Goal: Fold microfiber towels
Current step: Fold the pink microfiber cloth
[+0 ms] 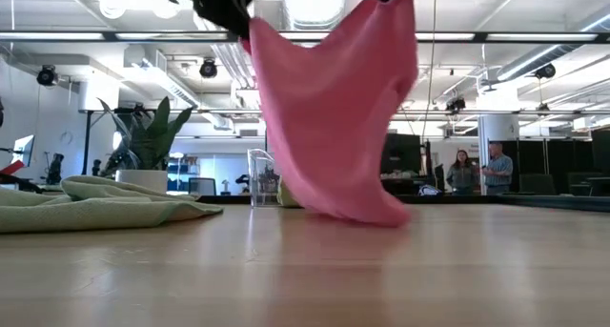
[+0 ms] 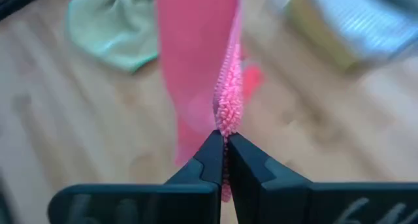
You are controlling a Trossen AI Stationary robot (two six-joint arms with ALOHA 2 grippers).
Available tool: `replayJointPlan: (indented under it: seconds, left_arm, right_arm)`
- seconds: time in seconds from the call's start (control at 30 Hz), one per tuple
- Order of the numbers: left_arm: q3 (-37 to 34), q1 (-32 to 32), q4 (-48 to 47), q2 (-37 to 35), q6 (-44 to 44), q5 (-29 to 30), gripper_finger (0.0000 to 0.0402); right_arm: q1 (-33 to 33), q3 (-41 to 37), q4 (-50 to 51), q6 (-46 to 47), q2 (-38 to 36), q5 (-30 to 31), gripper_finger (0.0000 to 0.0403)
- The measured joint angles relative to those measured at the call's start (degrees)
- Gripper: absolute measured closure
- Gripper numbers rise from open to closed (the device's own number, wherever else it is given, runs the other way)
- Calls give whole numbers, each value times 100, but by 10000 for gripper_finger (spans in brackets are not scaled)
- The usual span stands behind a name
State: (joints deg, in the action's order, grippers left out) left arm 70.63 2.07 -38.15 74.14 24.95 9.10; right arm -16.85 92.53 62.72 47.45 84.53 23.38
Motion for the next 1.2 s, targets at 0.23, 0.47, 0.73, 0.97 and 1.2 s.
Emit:
replayJointPlan:
  seconds: [0.23, 0.47, 0.73, 0.97, 1.2]
  left_arm:
    - [496, 0, -105, -260, -8, 886, 401]
    - [978, 2, -605, -205, -814, 1524, 402]
    - [1455, 2, -2101, -28, -2551, 730, 402]
    - [1491, 71, -2195, 248, -2484, 422, 401]
    - [1495, 415, -2191, 637, -1946, 483, 401]
  right_arm:
    - [268, 0, -6, -1289, -441, 1641, 394]
    - [253, 0, -41, -1956, -691, 2056, 394]
    - [250, 0, -44, -1403, -717, 1602, 394]
    - [438, 0, -42, -1405, -717, 1647, 394]
    - [838, -2, 0, -1672, -715, 1726, 394]
